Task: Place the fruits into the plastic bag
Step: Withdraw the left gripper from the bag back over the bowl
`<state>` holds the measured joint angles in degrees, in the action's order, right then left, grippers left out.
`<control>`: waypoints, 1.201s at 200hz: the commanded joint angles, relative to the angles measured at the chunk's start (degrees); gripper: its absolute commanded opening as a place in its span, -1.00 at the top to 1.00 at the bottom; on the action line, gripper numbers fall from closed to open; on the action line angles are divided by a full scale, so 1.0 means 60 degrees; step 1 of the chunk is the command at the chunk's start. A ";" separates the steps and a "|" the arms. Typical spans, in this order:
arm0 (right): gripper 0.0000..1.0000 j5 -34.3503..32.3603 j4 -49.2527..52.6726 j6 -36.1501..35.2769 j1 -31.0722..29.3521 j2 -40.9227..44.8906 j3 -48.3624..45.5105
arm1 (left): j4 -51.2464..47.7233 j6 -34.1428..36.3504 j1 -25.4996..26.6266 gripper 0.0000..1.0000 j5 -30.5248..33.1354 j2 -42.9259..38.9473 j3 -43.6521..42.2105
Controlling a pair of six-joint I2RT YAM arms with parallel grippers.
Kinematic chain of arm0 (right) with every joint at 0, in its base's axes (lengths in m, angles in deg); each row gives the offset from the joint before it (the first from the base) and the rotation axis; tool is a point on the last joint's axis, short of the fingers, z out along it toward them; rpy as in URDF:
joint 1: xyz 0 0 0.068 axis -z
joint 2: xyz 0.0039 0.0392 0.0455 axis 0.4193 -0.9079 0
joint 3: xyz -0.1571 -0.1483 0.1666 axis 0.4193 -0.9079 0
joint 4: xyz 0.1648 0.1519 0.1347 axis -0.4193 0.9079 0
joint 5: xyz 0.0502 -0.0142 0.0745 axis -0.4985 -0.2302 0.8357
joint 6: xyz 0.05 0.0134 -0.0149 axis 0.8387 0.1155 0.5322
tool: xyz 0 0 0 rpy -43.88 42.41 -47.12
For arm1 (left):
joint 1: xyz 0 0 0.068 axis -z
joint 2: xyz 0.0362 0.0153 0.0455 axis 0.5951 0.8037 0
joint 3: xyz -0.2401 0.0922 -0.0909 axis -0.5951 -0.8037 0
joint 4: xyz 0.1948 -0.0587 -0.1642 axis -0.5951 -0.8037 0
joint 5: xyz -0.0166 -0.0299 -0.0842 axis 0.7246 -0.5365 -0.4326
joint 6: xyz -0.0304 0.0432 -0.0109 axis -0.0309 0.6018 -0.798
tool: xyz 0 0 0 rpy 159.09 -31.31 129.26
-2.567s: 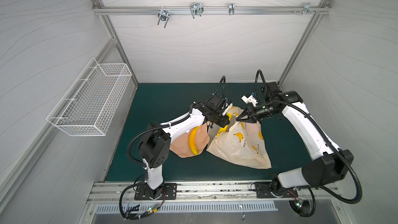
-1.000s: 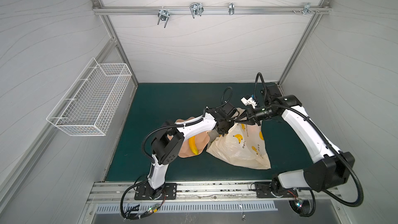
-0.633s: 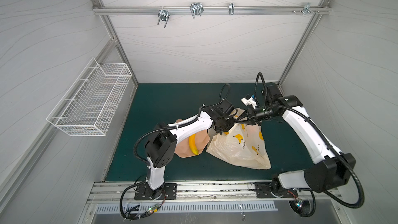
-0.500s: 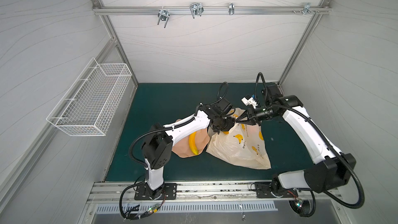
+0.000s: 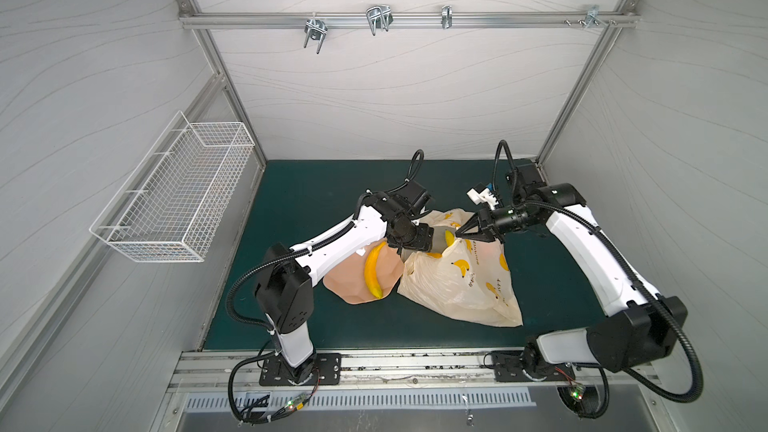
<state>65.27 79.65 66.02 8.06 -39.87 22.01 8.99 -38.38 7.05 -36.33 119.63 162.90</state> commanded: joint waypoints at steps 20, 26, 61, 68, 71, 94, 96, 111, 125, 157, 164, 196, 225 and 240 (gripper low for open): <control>1.00 -0.0103 0.0389 -0.0246 0.0078 0.0147 0.0358 | -0.0873 0.1458 -0.0227 -0.49 0.0823 -0.0712 0.0037; 1.00 -0.0101 0.0388 -0.0240 0.0080 0.0156 0.0360 | -0.0900 0.1536 -0.0267 -0.49 0.0934 -0.0804 -0.0050; 1.00 -0.0089 0.0396 -0.0238 0.0079 0.0101 0.0419 | -0.0950 0.1971 -0.0620 -0.49 0.1270 -0.1327 -0.0807; 1.00 -0.0090 0.0396 -0.0243 0.0090 0.0106 0.0428 | -0.0966 0.2047 -0.0719 -0.49 0.1301 -0.1444 -0.0961; 1.00 -0.0102 0.0407 -0.0258 0.0087 0.0090 0.0428 | -0.0967 0.2082 -0.0759 -0.49 0.1301 -0.1501 -0.1035; 1.00 -0.0103 0.0455 -0.0309 0.0096 0.0072 0.0476 | -0.1050 0.2145 -0.1171 -0.49 0.1504 -0.1851 -0.1469; 1.00 -0.0103 0.0458 -0.0307 0.0098 0.0071 0.0467 | -0.1056 0.2147 -0.1213 -0.49 0.1524 -0.1864 -0.1494; 1.00 -0.0098 0.0452 -0.0310 0.0108 0.0059 0.0488 | -0.1103 0.2060 -0.1474 -0.49 0.1623 -0.2051 -0.1672; 1.00 -0.0077 0.0469 -0.0317 0.0108 0.0029 0.0503 | -0.1035 0.1963 -0.1644 -0.49 0.1581 -0.2207 -0.1831; 1.00 -0.0090 0.0484 -0.0322 0.0108 -0.0002 0.0558 | -0.1110 0.1487 -0.1939 -0.48 0.1770 -0.2254 -0.2052; 1.00 -0.0092 0.0499 -0.0320 0.0108 0.0002 0.0576 | -0.1103 0.1329 -0.2006 -0.48 0.1784 -0.2281 -0.2130; 1.00 -0.0134 0.0557 -0.0354 0.0117 0.0053 0.0569 | -0.1099 0.0998 -0.2363 -0.48 0.1529 -0.2137 -0.2404; 1.00 -0.0168 0.0579 -0.0362 0.0123 0.0050 0.0577 | -0.1104 0.1016 -0.2369 -0.45 0.1401 -0.1670 -0.2596; 1.00 -0.0156 0.0583 -0.0358 0.0123 0.0068 0.0591 | -0.0954 0.0978 -0.2371 -0.42 0.1295 -0.1479 -0.2778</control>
<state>64.24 80.94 65.36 8.43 -39.87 23.95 2.87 -31.37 -7.13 -27.30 108.42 147.56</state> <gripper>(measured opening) 0.050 0.722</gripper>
